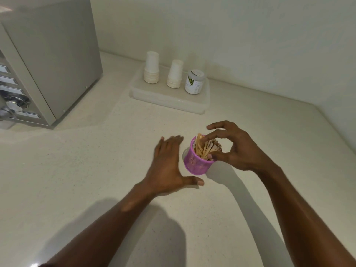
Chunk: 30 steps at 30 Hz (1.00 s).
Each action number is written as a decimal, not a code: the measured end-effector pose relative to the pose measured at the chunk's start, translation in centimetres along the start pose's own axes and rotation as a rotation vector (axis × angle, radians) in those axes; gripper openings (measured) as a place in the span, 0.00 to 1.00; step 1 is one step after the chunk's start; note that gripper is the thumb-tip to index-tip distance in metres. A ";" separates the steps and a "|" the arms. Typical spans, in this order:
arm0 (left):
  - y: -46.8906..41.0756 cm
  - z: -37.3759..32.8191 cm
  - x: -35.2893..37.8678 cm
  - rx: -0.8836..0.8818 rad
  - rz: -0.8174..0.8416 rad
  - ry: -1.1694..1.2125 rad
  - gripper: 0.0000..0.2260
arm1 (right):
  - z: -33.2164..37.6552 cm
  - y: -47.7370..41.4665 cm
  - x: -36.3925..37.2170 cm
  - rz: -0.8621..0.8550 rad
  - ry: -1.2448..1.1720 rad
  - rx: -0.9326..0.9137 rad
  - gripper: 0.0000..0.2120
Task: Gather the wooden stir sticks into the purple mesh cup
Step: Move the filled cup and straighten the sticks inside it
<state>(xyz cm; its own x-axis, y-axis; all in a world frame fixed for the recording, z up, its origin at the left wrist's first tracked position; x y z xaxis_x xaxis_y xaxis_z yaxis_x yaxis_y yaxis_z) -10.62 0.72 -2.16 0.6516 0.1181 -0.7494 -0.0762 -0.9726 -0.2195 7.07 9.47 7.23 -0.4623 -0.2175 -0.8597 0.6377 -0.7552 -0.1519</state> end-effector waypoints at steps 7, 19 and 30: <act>-3.2 -1.5 3.2 -0.149 -0.072 0.228 0.42 | 1.7 -2.0 1.4 0.178 0.145 -0.033 0.27; -1.9 -2.2 2.1 -0.084 -0.171 0.320 0.37 | 1.8 -0.9 1.5 -0.263 0.020 -0.062 0.09; -1.6 -2.1 2.1 -0.113 -0.165 0.312 0.40 | 1.4 -1.0 2.8 -0.016 0.077 0.026 0.37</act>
<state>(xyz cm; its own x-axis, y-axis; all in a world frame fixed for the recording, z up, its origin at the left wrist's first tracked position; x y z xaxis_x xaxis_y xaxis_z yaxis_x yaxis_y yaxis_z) -7.52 2.14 -2.06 0.8484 0.2256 -0.4788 0.1216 -0.9635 -0.2384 4.27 8.72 5.64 -0.4226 -0.1580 -0.8924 0.6139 -0.7743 -0.1537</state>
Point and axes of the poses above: each hand's wrist, its own y-axis away from the middle knuckle, its own x-axis out of the palm, z = x × y, the point moved 6 cm from there along -y, towards the middle knuckle, and after that the axes turned 5 degrees about x, right-handed, at the moved point
